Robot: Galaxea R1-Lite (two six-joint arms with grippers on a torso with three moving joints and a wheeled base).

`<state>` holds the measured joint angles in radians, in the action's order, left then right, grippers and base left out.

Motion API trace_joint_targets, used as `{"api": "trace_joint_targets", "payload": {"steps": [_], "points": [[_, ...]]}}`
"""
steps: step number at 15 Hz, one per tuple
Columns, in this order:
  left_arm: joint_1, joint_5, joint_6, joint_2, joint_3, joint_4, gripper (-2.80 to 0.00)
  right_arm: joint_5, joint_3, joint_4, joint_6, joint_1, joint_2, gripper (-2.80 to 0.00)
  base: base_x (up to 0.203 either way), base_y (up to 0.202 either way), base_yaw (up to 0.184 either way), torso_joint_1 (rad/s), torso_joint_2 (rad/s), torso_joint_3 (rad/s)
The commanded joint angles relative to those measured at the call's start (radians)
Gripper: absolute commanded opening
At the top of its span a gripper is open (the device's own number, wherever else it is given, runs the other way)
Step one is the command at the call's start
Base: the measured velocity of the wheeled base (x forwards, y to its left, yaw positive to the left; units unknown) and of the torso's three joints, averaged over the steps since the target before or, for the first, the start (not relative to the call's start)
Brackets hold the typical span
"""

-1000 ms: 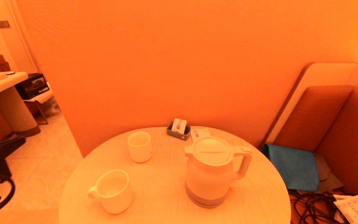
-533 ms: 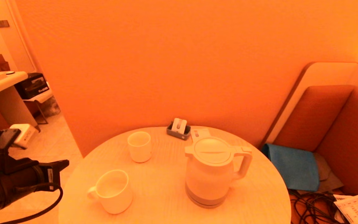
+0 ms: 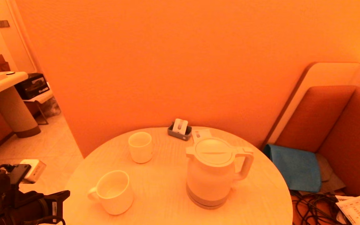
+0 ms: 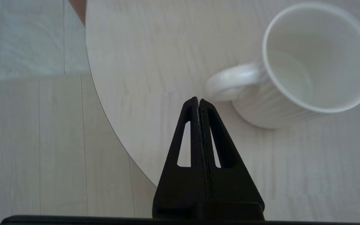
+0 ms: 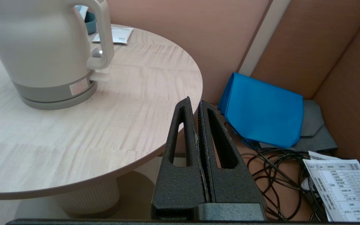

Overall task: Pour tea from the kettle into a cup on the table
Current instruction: Pick up the cup

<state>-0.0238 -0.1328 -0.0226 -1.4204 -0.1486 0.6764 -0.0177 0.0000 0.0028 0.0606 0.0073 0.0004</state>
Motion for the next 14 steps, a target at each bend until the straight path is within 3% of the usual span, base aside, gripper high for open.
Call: {"api": "trace_joint_targets", "payload": {"steps": [1,4,6,7,14], "points": [[-0.002,-0.001,-0.001,-0.060,0.008,0.005,-2.80,0.001,0.000,0.000,0.001,0.000,0.000,-2.80,0.000,0.000,0.000,0.000,0.00,0.000],[0.000,-0.009,0.000,-0.124,-0.014,0.008,-2.80,-0.001,0.000,0.000,0.001,0.000,0.000,-2.80,0.000,0.000,0.000,0.000,0.00,0.000],[-0.001,-0.093,-0.002,-0.146,-0.035,0.008,-2.80,-0.001,0.000,0.000,0.001,0.000,0.000,-2.80,0.000,0.000,0.000,0.000,0.00,0.000],[-0.001,-0.103,-0.002,-0.153,-0.040,0.009,-2.80,-0.001,0.000,0.000,0.001,0.000,0.000,-2.80,0.000,0.000,0.000,0.000,0.00,0.000],[-0.001,-0.105,-0.001,-0.178,-0.054,0.009,-2.80,-0.001,0.000,0.000,0.001,0.000,0.000,-2.80,0.000,0.000,0.000,0.000,0.00,0.000]]}}
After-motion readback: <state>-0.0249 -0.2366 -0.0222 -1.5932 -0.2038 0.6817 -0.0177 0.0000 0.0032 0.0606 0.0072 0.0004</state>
